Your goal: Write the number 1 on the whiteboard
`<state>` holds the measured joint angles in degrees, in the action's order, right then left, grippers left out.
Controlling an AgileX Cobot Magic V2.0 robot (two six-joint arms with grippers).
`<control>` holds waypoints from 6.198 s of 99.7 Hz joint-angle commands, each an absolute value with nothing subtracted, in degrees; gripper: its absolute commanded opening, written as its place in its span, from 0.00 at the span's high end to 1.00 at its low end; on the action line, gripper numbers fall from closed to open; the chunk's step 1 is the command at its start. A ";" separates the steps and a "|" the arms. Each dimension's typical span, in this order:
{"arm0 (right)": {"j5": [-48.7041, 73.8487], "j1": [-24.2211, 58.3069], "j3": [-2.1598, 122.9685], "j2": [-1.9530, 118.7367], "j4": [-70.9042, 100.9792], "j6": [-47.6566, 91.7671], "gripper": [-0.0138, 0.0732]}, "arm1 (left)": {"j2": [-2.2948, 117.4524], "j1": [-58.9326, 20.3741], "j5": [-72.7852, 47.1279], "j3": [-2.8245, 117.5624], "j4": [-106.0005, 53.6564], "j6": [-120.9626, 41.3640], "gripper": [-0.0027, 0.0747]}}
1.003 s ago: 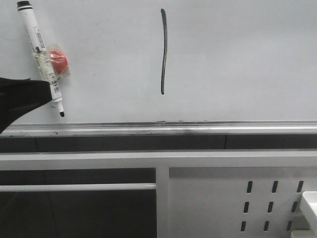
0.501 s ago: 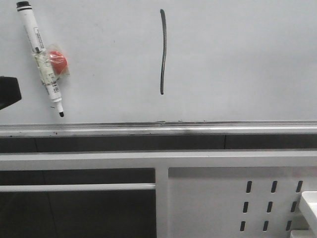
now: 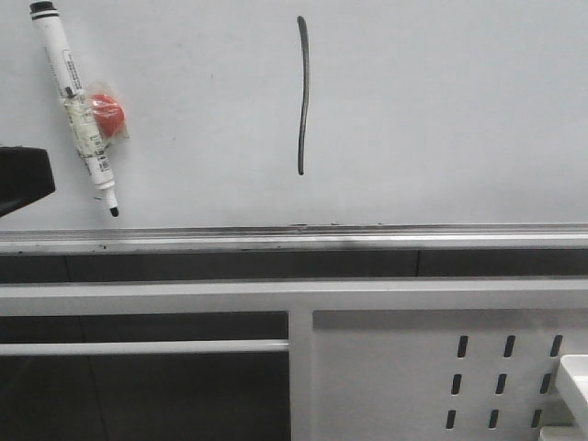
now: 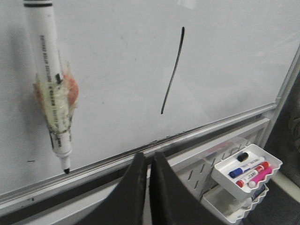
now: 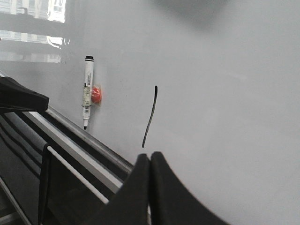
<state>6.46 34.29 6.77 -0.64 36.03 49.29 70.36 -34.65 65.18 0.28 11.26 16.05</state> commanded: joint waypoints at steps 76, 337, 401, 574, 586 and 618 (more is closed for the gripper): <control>2.14 33.96 8.08 -1.50 36.60 49.39 0.92 | 64.16 -35.77 77.92 3.47 18.77 17.23 0.99; 2.05 33.96 8.08 -1.50 36.60 49.39 0.92 | -1.60 1.12 -16.14 -2.20 -1.03 0.50 0.99; 0.90 31.88 6.99 -1.50 9.83 23.54 0.92 | -1.60 1.12 -16.14 -2.20 -1.03 0.50 0.99; 17.41 -5.85 -1.24 -1.60 -1.23 -1.37 0.92 | -1.60 1.12 -16.14 -2.20 -1.03 0.50 0.99; 17.41 -5.85 -1.24 -1.60 -1.23 -1.37 0.92 | -1.60 1.12 -16.14 -2.20 -1.03 0.50 0.99; 17.41 -5.85 -1.24 -1.60 -1.23 -1.37 0.92 | -1.60 1.12 -16.14 -2.20 -1.03 0.50 0.99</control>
